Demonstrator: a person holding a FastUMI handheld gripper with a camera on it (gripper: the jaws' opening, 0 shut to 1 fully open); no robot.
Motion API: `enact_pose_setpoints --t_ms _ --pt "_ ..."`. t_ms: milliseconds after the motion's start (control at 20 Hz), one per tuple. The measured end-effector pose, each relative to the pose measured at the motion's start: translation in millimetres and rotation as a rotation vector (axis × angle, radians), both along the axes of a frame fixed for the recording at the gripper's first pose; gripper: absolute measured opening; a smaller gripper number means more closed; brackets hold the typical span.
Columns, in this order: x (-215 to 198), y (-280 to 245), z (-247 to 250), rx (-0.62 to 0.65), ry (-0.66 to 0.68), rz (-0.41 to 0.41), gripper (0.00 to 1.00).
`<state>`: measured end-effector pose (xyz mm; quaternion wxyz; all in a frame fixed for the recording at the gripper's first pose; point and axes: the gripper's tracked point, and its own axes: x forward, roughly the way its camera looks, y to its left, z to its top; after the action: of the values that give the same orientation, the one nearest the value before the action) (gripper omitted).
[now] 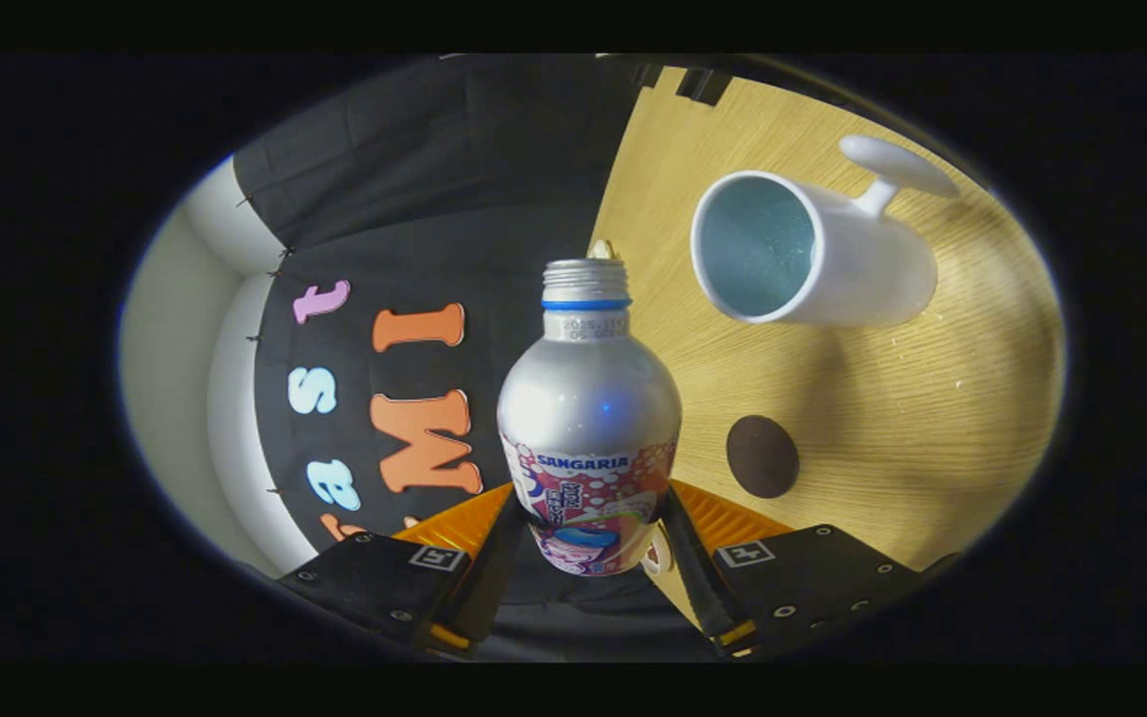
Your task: Take the bottle from table, then pour the juice into the cup, finally place the bottle on the coaster
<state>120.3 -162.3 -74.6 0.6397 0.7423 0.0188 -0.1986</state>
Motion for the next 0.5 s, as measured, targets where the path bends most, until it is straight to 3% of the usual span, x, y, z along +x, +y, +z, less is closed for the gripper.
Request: enact_pose_setpoints --t_ms 500 --pt "-1.9 -3.7 -0.7 0.121 -0.013 -0.051 0.77"
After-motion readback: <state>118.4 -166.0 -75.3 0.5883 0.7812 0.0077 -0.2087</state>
